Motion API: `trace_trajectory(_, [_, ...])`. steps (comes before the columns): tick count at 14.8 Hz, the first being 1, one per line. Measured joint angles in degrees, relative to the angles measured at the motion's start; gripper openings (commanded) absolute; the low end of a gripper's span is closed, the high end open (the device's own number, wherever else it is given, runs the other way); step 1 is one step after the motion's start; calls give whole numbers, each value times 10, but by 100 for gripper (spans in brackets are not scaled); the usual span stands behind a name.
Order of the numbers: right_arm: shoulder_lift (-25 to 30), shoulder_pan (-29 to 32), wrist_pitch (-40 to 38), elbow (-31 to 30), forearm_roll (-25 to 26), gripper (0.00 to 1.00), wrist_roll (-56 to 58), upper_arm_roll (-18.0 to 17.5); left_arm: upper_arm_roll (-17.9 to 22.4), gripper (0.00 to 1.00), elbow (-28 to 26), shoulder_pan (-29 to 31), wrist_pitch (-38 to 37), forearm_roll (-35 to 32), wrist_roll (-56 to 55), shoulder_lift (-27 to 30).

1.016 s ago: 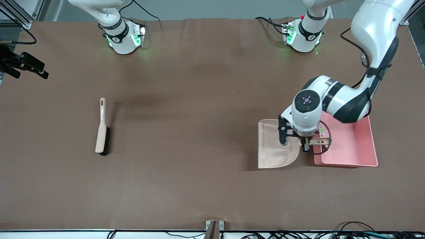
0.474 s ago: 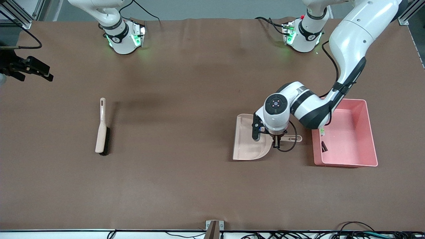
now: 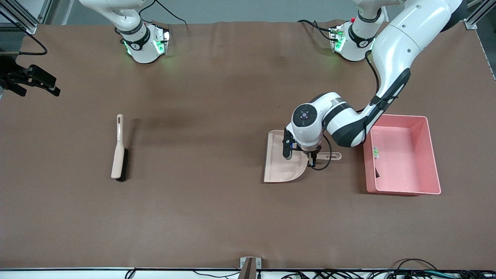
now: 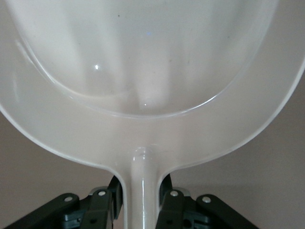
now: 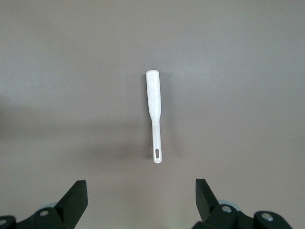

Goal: Clean e-waste and dump in bin
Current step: 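Set the dustpan back on the table while the right gripper releases the brush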

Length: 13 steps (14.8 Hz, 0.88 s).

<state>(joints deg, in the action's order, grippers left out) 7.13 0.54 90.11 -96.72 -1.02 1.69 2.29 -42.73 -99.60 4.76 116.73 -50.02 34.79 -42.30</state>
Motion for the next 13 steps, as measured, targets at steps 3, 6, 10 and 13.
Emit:
trace_trajectory(3, [0,-1,0,0,0,100,0,0,1,2,-3,-2,-1,-4,-9,-2])
trace_trajectory(6, [0,-2,0,0,0,100,0,0,1,4,-4,-2,-1,-4,-9,-2])
trace_trajectory(10, [0,-3,0,0,0,100,0,-1,1,4,-4,-2,-13,-5,-6,-2])
trace_trajectory(13, [-1,-3,0,0,0,100,0,-1,1,22,-4,-1,-32,-8,2,-1])
